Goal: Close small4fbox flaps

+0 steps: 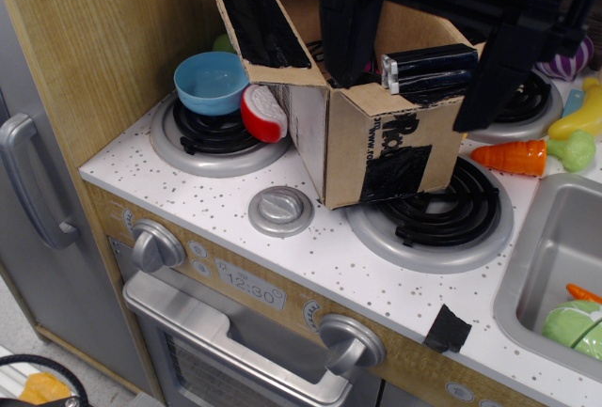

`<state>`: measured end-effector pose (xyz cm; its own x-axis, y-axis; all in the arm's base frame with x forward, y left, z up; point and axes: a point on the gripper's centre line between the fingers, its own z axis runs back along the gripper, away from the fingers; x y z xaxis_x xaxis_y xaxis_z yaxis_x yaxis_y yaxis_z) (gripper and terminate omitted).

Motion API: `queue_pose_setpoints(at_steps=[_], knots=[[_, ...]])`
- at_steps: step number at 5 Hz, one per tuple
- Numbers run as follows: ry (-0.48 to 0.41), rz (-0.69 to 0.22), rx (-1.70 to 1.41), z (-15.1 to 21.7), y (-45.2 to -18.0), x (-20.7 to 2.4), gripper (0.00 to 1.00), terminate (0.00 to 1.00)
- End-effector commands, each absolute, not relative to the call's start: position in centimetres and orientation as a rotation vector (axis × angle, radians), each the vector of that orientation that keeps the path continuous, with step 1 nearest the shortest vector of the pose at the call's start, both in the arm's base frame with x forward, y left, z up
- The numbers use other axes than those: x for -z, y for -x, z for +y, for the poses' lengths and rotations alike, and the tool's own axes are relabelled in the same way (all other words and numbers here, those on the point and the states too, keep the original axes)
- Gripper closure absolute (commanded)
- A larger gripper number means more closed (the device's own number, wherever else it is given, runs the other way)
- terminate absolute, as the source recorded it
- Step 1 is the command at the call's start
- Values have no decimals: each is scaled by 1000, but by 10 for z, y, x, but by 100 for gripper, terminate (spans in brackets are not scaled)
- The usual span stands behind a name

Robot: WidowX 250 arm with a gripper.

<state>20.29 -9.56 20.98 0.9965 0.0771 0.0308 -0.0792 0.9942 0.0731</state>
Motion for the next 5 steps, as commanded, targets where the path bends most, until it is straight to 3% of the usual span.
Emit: queue_pose_setpoints(at_steps=[1,4,5], knots=[[-74,-28,-78,-96,-203,-210,0,0],[27,-178,-81,-136,-240,-153,0,0],[25,-241,-41,-138,-257,-135,0,0]])
